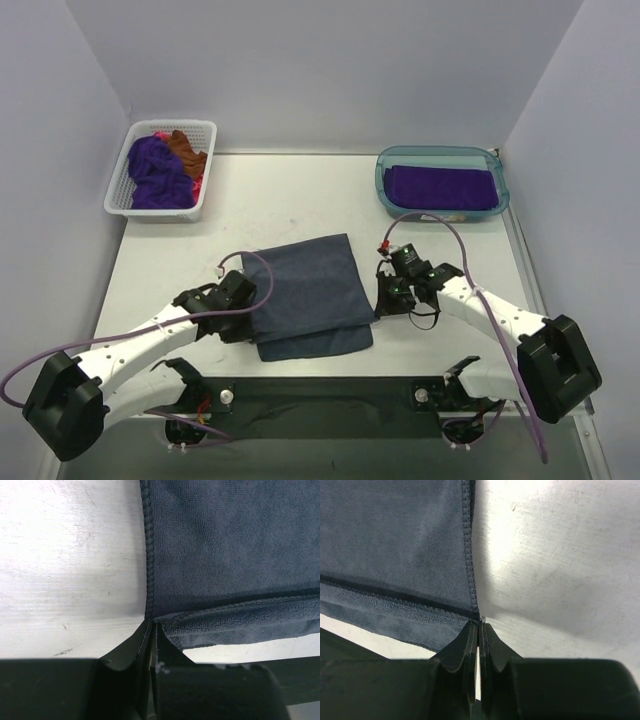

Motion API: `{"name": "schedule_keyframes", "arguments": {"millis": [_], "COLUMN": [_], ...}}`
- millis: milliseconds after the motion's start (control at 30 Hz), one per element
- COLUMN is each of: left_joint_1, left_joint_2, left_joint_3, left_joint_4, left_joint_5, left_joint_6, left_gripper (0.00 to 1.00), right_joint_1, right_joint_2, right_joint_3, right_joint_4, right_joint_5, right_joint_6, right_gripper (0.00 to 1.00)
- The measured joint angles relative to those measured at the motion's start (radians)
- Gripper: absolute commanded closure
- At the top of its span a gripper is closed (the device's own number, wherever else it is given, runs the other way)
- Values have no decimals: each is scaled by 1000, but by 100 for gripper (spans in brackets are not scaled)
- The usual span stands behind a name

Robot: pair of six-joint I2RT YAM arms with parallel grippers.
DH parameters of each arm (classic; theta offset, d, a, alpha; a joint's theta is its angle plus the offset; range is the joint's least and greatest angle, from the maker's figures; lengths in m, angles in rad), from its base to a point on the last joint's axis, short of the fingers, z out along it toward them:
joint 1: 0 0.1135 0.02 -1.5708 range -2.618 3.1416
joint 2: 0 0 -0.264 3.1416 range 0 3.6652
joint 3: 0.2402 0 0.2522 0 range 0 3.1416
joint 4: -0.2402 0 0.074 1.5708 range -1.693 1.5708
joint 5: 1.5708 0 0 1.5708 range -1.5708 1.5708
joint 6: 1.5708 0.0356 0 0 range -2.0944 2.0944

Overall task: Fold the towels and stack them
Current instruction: Fold the towel

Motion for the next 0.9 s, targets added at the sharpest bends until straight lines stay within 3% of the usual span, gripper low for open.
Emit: {"name": "schedule_keyframes", "arguments": {"millis": [400,667,767,900], "left_joint_1": [0,0,0,0], "left_joint_2": [-57,-61,-68,-94], "left_joint_3": [38,35,23,16], "left_joint_4": [-42,-50,-51,-70], "left_joint_5": [-45,-37,-27,-26], "left_joint_6": [-7,-25,-37,-55], "left_gripper": [91,89,84,66], "right_joint_1": [37,78,96,131], "right_joint_2": [-209,-140,-81,-65], "right_joint_3": [53,-43,-59,-60], "right_joint_4": [-64,-85,-87,-87], "right_joint_5": [15,15,12,0], "right_joint_6": [31,68,71,72], "right_gripper": [100,98,93,81]}}
